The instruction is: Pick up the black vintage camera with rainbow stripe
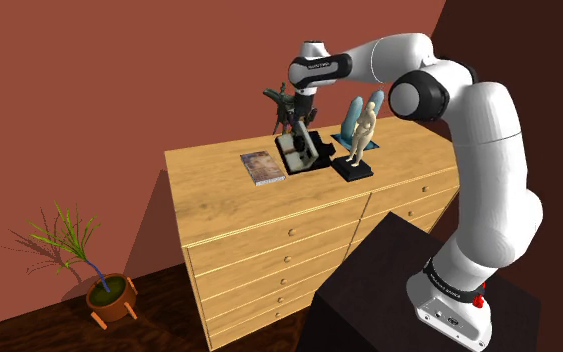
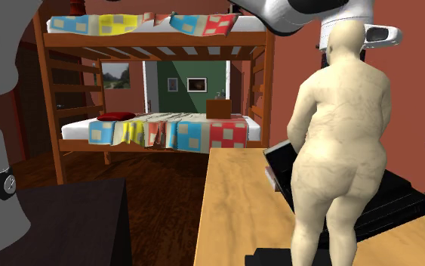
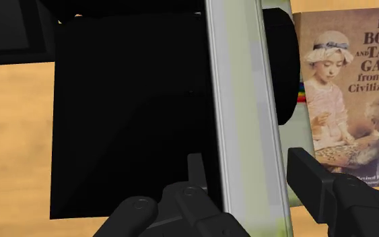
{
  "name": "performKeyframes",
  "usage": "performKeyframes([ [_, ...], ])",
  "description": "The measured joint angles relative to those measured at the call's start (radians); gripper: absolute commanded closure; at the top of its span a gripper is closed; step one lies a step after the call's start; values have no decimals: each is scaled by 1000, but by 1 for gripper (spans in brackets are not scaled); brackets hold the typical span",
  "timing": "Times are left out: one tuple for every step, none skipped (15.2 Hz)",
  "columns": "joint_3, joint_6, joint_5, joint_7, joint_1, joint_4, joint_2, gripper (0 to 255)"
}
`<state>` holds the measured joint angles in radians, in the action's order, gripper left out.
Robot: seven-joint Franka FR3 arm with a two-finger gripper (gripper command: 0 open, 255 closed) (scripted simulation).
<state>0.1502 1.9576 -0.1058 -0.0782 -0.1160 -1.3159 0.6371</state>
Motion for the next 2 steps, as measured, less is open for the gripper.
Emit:
performKeyframes([
  [0,-11,1,-2,1,12,0,255],
  [0,-18,1,-2,1,17,-1,255],
])
